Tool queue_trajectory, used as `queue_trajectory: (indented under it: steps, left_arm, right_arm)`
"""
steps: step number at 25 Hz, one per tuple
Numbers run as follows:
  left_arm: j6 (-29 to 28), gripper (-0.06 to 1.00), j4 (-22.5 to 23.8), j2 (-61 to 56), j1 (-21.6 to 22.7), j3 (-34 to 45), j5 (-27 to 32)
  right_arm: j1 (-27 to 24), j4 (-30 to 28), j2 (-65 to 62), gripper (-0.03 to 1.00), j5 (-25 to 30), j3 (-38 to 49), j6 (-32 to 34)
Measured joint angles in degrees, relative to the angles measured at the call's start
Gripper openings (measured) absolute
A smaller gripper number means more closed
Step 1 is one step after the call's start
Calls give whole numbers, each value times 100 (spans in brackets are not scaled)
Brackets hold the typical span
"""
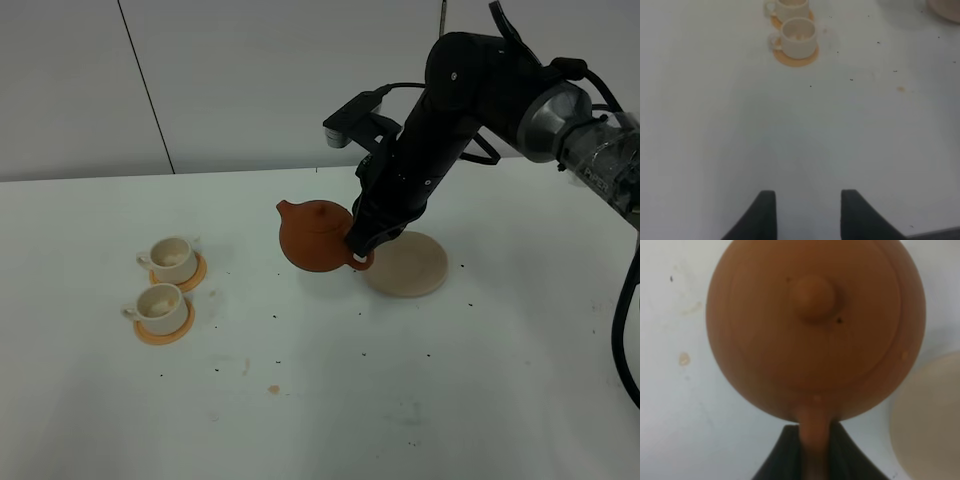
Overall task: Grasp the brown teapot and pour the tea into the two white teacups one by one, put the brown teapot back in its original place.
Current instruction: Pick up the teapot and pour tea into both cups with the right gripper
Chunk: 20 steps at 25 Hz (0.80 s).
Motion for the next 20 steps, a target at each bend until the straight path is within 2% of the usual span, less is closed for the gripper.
queue_trajectory:
  steps: [5, 9, 14, 20]
  left_arm:
    - [0, 37, 0, 0, 0, 0, -10]
    - [0, 37, 0, 0, 0, 0, -10]
    - [0, 37, 0, 0, 0, 0, -10]
    - [-5, 37, 0, 0, 0, 0, -10]
  right_arm:
    - [-9, -4, 0, 9, 0, 0, -96]
    - [-3, -27, 0, 9, -37, 0, -432]
    - [157, -449, 0, 9, -276, -4, -880]
    - [344, -867, 0, 9, -412, -4, -1097]
